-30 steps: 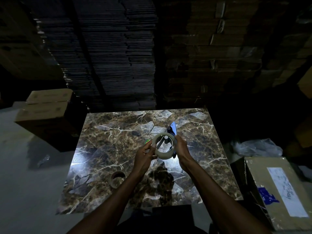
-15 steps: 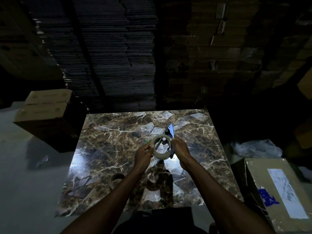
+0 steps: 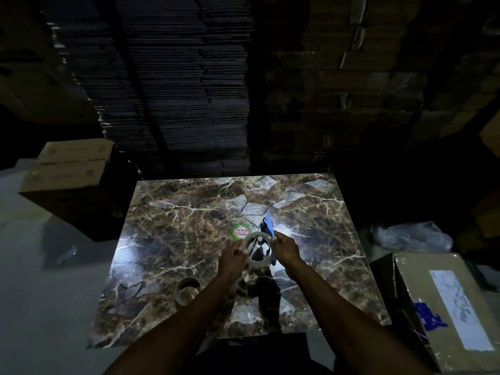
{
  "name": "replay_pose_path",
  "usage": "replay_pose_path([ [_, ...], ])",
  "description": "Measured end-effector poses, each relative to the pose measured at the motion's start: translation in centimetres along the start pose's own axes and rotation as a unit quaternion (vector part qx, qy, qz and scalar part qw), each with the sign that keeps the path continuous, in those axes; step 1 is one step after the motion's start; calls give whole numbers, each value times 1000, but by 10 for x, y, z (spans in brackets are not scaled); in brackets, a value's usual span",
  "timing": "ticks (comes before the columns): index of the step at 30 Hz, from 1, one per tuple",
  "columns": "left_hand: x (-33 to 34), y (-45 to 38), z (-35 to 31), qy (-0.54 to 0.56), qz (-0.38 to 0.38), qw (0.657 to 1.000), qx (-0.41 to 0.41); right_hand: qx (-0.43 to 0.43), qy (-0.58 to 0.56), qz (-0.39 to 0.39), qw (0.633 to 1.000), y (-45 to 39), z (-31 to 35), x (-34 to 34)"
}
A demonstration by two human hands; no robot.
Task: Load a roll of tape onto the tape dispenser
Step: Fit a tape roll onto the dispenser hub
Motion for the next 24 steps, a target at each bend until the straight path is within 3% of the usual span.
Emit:
replay_pose_path([
  [5, 11, 3, 15, 10, 41, 998, -42, 25, 18, -3, 1000, 0, -13, -1],
  [8, 8, 18, 10, 21, 25, 998, -61, 47, 46, 0, 998, 1, -22, 3],
  [12, 28, -3, 55, 28, 66, 993, -89, 71, 74, 4, 995, 1, -35, 6],
  [17, 13, 35, 21, 58, 76, 992, -87, 98, 71, 20, 992, 0, -51, 7],
  [24, 30, 35, 31, 143, 90, 980, -103, 121, 73, 37, 989, 2, -69, 9],
])
Point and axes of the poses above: each hand's wrist, its own y-axis away from the middle knuckle, its own x-axis out of the palm, z = x × y, the point moved 1 cm from there along -y, towards the middle knuckle, and after that the axes turned 14 degrees about -y, right-handed, at the moved point
